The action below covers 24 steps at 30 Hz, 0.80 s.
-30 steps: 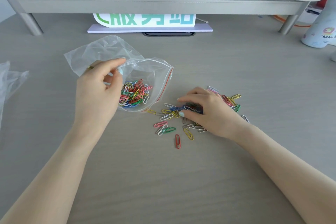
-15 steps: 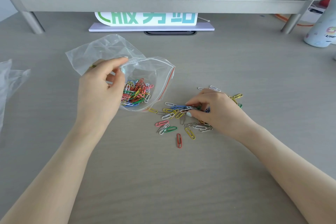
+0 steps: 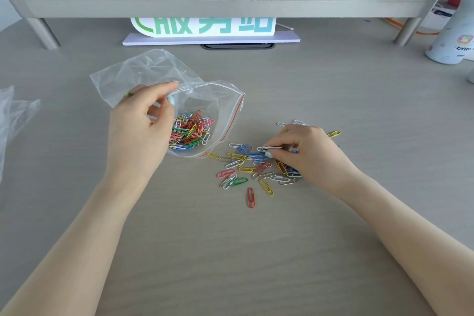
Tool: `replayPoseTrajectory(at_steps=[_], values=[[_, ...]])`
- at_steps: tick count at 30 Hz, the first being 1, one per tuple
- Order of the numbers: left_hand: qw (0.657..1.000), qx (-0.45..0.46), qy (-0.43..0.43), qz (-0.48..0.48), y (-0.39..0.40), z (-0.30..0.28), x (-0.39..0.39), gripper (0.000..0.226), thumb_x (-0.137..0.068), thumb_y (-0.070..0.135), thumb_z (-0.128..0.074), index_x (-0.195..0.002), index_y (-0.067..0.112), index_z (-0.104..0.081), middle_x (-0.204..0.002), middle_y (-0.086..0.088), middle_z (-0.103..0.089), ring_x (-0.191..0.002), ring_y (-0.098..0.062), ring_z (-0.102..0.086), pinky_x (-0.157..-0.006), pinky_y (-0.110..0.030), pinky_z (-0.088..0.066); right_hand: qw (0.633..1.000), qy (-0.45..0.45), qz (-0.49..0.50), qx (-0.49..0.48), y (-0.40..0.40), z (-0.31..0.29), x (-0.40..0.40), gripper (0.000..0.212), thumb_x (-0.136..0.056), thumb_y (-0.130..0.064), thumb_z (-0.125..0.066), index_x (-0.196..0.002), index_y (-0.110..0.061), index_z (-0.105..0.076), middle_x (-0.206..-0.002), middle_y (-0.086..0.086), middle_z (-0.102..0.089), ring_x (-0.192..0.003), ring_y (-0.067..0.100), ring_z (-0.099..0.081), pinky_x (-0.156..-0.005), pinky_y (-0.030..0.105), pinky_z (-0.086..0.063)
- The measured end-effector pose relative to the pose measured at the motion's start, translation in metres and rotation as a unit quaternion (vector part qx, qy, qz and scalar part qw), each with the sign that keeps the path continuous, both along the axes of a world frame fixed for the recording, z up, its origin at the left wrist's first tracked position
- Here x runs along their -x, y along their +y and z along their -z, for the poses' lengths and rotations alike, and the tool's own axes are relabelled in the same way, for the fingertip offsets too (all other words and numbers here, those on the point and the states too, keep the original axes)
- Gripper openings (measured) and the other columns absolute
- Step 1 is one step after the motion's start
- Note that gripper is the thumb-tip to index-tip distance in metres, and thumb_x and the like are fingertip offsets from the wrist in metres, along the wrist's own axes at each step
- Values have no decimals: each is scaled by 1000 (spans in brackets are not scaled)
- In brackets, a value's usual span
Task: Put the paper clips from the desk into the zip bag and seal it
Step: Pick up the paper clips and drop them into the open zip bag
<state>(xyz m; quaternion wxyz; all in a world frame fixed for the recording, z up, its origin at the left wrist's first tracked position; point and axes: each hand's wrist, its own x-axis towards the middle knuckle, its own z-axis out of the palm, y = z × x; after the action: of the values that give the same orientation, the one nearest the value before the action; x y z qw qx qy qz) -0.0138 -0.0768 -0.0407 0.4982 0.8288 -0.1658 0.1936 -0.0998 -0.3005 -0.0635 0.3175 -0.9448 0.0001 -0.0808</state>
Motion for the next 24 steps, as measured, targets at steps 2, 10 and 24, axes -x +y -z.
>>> replayPoseTrajectory(at_steps=[2, 10, 24], values=[[1000, 1, 2, 2, 0, 0, 0, 35, -88, 8, -46, -109, 29, -64, -86, 18, -56, -81, -24, -63, -66, -21, -46, 1000, -10, 6, -26, -2, 1, -1, 15, -85, -16, -63, -74, -12, -71, -73, 7, -59, -76, 15, -47, -67, 24, -37], [999, -11, 49, -2, 1, -2, 0, 35, -89, 17, -49, -119, 30, -59, -85, 13, -58, -76, -19, -60, -68, -29, -44, 991, -17, 31, -128, -3, 0, -3, 8, -82, -23, -67, -82, -20, -74, -78, 6, -65, -76, 25, -57, -65, 25, -42], [945, -245, 216, 29, 19, -8, -6, 25, -84, 16, -46, -106, 27, -44, -72, 3, -51, -65, -18, -50, -55, -31, -32, 973, 3, 38, -229, 24, -20, -29, 8, -82, -26, -66, -79, -29, -72, -65, 0, -54, -45, 5, -33, -46, 15, -29]])
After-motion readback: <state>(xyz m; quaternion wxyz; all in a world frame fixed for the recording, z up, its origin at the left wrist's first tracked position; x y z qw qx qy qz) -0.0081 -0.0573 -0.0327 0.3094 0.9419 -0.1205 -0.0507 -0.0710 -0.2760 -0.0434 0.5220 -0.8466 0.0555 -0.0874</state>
